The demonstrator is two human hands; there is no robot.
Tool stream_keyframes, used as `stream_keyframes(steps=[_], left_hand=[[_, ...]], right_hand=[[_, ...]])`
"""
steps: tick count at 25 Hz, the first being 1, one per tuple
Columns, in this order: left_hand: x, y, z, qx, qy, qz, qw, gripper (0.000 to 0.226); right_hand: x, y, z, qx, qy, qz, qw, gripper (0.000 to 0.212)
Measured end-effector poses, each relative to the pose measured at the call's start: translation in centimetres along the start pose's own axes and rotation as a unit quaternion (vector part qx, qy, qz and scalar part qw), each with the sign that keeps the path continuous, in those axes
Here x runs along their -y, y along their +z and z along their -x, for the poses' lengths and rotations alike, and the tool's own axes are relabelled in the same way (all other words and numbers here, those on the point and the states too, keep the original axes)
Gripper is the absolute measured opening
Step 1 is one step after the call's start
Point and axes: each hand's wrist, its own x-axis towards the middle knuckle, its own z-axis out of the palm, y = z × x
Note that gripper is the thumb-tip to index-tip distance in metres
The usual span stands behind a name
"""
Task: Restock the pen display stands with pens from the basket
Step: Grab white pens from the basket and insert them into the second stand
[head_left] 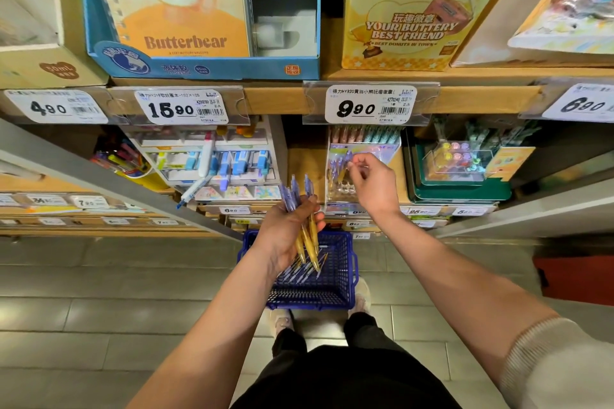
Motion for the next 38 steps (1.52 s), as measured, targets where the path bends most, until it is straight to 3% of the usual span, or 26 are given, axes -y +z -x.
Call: stream_keyframes(steps=[8, 15, 18, 21, 23, 26, 32, 38], left_hand=[[0.2, -0.5, -0.4, -0.008, 0.005, -0.01, 1.0, 0.031], [0.5, -0.5, -0.7, 0.003, 0.015, -0.02, 1.0, 0.01], [0.6, -0.3, -0.9, 0.001, 0.015, -0.023, 1.0, 0.008], [0.8, 0.1, -1.0, 0.01, 0.014, -0.031, 0.999, 0.011], [0.9, 0.4, -1.0, 0.019, 0.012, -0.033, 0.999, 0.02], [1.0, 0.3, -1.1, 0.022, 0.006, -0.047, 0.999, 0.033], [1.2, -0.2, -1.4, 0.025, 0.001, -0.062, 0.998, 0.022], [0.7, -1.8, -1.8, -0.01, -0.036, -0.036, 0.999, 0.018]], right_hand=[[-2.6, 1.6, 0.0, 0.075, -0.005, 0.106, 0.992, 0.016], [-1.8, 1.2, -0.7, 0.102, 0.078, 0.15, 0.98, 0.012], [0.2, 0.0, 0.8, 0.11, 0.153, 0.023, 0.982, 0.013], [2.8, -1.3, 3.4, 0.243, 0.192, -0.15, 0.939, 0.021], [3.8, -1.5, 4.7, 0.265, 0.197, -0.205, 0.921, 0.018], [4.1, -1.5, 5.1, 0.224, 0.216, -0.249, 0.917, 0.024], [4.0, -1.8, 4.9, 0.184, 0.238, -0.31, 0.902, 0.009], [2.7, -3.4, 2.9, -0.008, 0.213, -0.33, 0.92, 0.013]])
